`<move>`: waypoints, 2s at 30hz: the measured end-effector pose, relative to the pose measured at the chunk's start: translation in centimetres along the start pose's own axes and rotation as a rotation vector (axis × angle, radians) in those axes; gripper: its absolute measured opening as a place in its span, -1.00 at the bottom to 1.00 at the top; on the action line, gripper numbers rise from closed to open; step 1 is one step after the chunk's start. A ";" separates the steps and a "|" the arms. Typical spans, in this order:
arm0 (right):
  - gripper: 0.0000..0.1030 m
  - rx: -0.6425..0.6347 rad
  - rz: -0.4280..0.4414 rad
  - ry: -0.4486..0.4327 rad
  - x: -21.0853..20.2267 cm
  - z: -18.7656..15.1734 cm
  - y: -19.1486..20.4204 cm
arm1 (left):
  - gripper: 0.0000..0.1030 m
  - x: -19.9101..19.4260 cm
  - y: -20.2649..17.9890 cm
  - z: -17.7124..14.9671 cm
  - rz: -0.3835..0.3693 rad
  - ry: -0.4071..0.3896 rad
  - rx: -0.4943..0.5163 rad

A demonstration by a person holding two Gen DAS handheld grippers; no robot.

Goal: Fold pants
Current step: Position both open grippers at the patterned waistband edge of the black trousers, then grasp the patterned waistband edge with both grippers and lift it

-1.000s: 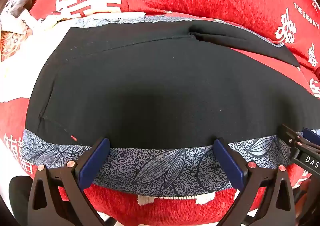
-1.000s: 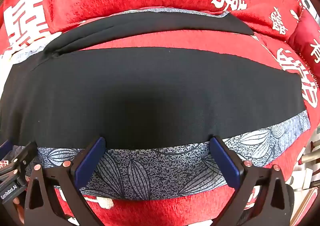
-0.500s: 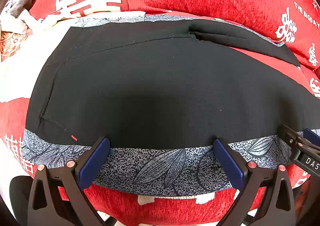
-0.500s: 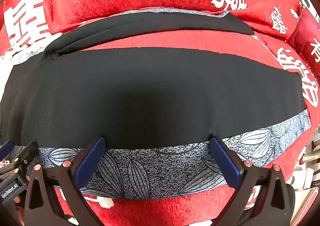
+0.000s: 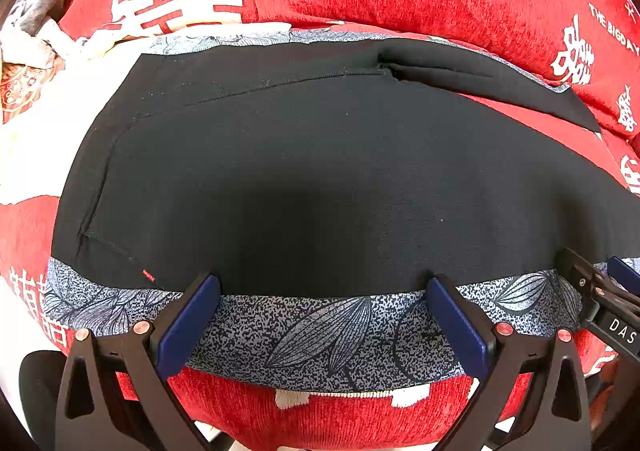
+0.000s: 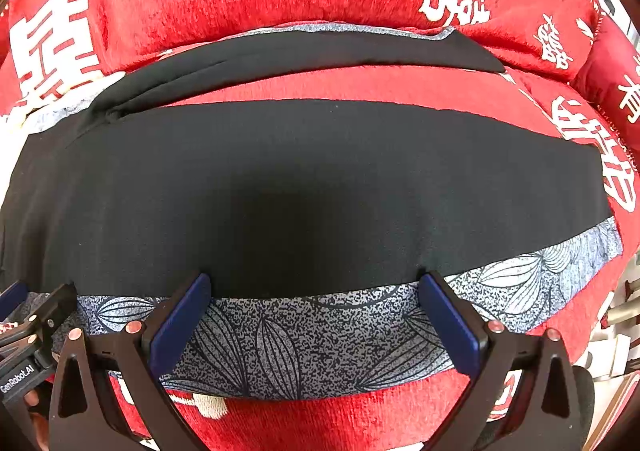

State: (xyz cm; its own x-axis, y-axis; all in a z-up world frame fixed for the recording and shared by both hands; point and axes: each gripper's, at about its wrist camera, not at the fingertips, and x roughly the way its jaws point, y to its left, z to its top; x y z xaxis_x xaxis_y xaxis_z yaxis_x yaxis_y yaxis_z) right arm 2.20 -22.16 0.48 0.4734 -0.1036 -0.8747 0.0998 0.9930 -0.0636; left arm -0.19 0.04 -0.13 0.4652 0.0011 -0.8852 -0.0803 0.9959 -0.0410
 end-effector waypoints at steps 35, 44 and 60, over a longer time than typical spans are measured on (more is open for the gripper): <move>1.00 -0.007 -0.004 0.112 -0.5 5.5 -6.5 | 1.00 -0.3 5.8 4.9 0.031 0.095 -0.108; 1.00 -0.203 0.095 0.043 -0.1 14.9 3.8 | 1.00 2.2 5.3 13.6 0.105 0.113 -0.104; 1.00 -0.666 0.326 0.115 9.7 24.7 17.3 | 1.00 9.0 8.8 21.1 0.115 0.154 -0.139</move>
State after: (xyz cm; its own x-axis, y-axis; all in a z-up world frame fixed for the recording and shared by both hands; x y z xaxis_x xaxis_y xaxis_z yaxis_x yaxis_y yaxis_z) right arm 30.08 -7.35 2.78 0.2903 0.1720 -0.9413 -0.5978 0.8007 -0.0381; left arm 21.87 10.73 1.29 0.3070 0.0894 -0.9475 -0.2503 0.9681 0.0102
